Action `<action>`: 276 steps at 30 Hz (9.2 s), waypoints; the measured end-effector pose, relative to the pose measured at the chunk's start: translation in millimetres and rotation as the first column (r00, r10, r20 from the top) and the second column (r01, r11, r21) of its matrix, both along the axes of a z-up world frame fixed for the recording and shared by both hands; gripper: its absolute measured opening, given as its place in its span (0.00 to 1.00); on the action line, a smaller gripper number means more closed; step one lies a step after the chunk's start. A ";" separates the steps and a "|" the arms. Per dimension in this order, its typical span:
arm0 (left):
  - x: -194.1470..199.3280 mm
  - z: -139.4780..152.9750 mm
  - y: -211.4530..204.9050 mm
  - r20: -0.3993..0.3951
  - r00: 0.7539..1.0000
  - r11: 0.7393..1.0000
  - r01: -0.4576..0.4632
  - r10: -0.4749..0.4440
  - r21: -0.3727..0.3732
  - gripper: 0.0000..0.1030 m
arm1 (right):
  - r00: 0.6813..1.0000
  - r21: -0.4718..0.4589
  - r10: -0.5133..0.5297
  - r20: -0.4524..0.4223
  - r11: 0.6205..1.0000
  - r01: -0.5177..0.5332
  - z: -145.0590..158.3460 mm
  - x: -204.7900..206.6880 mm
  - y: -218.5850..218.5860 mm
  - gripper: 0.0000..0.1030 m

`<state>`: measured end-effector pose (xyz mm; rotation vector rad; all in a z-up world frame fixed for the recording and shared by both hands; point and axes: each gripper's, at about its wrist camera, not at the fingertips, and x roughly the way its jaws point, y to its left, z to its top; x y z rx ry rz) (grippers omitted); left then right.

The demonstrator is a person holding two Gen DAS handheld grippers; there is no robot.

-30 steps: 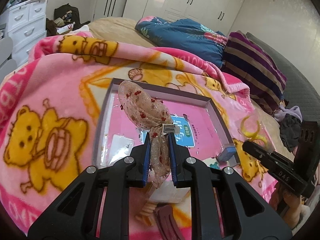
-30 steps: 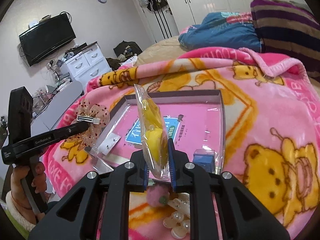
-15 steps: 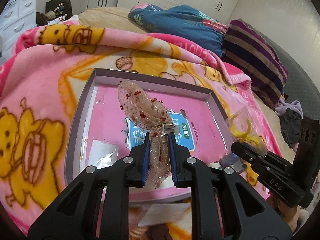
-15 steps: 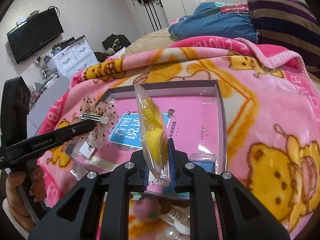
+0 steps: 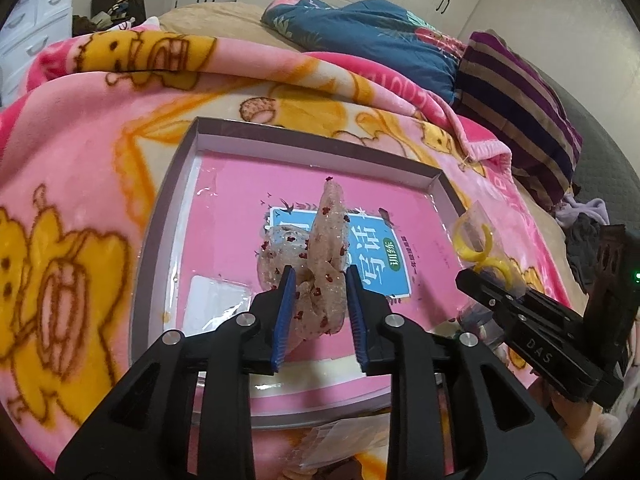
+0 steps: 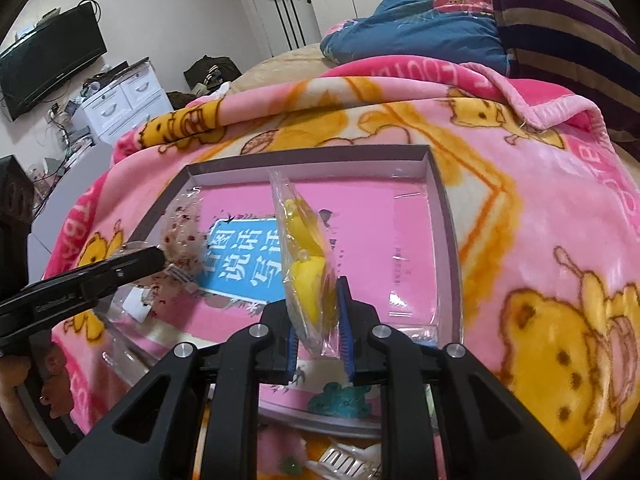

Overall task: Organize jewelry
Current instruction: 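Lower the bow clip into the box while the right tool drops the hair-tie bag there, then withdraw both tools from the box toward the remaining jewelry, then grasp the pink pompom clip with the right tool while the left tool grasps the clear bag, then carry the clear bag over the box while the right tool carries the pompom clip there, then lower and release the clear bag in the box while the right tool releases the pompom clip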

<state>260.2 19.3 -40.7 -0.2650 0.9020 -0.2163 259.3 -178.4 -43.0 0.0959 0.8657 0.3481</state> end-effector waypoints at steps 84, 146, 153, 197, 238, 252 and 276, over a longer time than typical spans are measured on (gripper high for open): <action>-147.2 65.1 20.8 0.113 0.987 0.988 -0.125 0.115 0.092 0.90 | 0.971 0.059 0.064 0.228 0.995 -0.079 84.7 -158.2 -58.7 0.87; -77.9 -23.5 3.9 -0.104 0.995 1.000 0.011 -0.012 -0.011 0.90 | 0.960 -0.151 0.277 -0.030 0.949 -0.278 -17.4 -85.0 25.0 0.46; -73.8 -30.1 1.7 -0.105 0.994 0.999 0.020 -0.024 -0.037 0.81 | 0.960 -0.170 0.275 -0.058 0.945 -0.281 -28.0 -79.1 32.6 0.28; -132.0 32.1 26.6 0.108 0.993 0.999 -0.038 0.038 0.004 0.11 | 0.961 0.064 0.265 0.075 0.961 -0.270 30.2 -143.9 -3.0 0.24; -77.3 80.6 23.6 0.207 0.976 0.998 -0.059 0.064 -0.030 0.11 | 0.951 0.070 0.196 0.238 0.973 -0.219 91.8 -80.6 4.9 0.24; -45.1 59.1 7.9 0.166 0.985 0.999 -0.054 0.055 -0.007 0.11 | 0.973 0.071 0.115 0.199 0.989 -0.131 71.0 -36.0 -9.5 0.24; -14.5 1.6 19.0 0.089 0.995 0.998 -0.044 0.047 -0.036 0.13 | 0.995 0.049 0.046 0.086 0.998 -0.051 27.1 0.5 -11.5 0.24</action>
